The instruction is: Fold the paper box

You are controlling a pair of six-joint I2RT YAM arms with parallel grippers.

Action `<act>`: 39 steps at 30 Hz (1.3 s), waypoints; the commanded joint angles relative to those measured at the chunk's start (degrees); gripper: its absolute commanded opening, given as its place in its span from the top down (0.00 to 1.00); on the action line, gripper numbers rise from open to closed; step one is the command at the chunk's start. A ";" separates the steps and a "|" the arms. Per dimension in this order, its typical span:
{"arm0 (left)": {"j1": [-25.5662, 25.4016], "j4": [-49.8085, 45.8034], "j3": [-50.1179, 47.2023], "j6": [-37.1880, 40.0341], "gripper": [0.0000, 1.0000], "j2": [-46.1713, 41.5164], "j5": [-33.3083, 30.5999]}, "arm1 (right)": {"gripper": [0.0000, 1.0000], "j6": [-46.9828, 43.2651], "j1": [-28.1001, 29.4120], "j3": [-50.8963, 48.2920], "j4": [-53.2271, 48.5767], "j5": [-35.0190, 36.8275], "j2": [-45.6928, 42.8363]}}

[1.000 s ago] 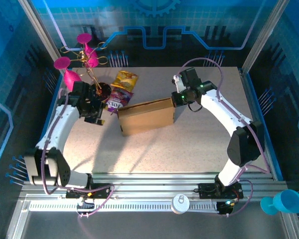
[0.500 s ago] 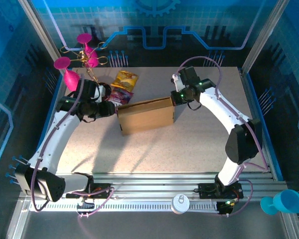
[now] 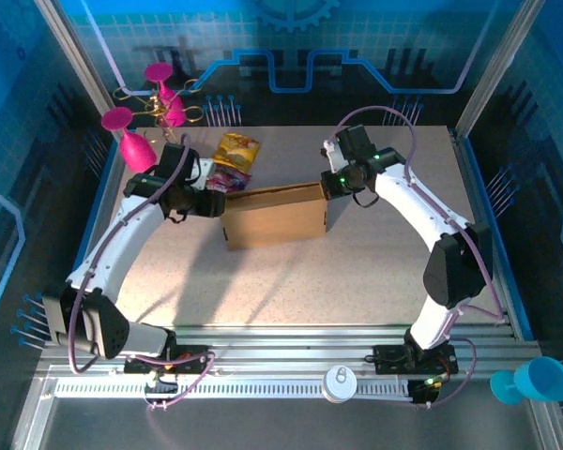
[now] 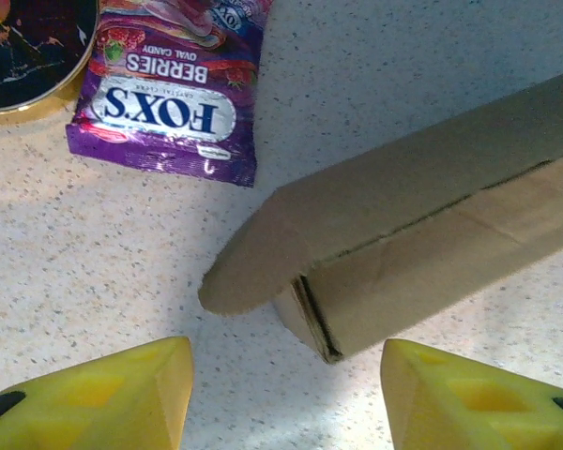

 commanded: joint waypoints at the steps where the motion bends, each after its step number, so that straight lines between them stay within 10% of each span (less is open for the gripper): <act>1: -0.21 1.54 3.23 3.69 0.44 2.11 -1.92 | 1.00 -1.21 0.09 1.14 -4.10 -1.54 1.09; 13: -0.15 1.88 3.36 2.64 0.64 4.42 -0.22 | 1.00 -0.82 -0.10 1.04 -4.31 -1.90 1.07; 39: 0.04 1.69 0.58 0.00 0.76 3.17 -0.46 | 1.00 -0.67 -0.62 1.53 -4.55 -2.22 1.44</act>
